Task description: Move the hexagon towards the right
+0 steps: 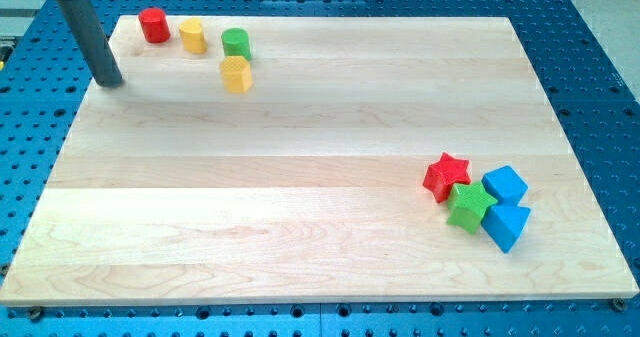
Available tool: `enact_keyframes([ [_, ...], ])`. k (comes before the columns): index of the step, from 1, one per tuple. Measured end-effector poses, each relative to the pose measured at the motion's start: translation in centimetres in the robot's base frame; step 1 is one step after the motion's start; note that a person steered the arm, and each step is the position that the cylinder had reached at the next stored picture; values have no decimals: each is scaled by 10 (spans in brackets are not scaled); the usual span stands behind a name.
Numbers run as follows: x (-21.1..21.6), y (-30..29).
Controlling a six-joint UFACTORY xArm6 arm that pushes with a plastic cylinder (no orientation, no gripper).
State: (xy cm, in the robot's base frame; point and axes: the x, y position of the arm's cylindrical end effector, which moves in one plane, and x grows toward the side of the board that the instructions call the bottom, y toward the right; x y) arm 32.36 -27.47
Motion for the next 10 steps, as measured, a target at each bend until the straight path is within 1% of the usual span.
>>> enact_keyframes([
  [1, -20, 10],
  [2, -9, 63],
  [3, 35, 145],
  [4, 39, 111],
  [5, 11, 116],
  [6, 7, 244],
  [7, 32, 313],
  [8, 14, 199],
  [9, -39, 224],
  [10, -48, 324],
])
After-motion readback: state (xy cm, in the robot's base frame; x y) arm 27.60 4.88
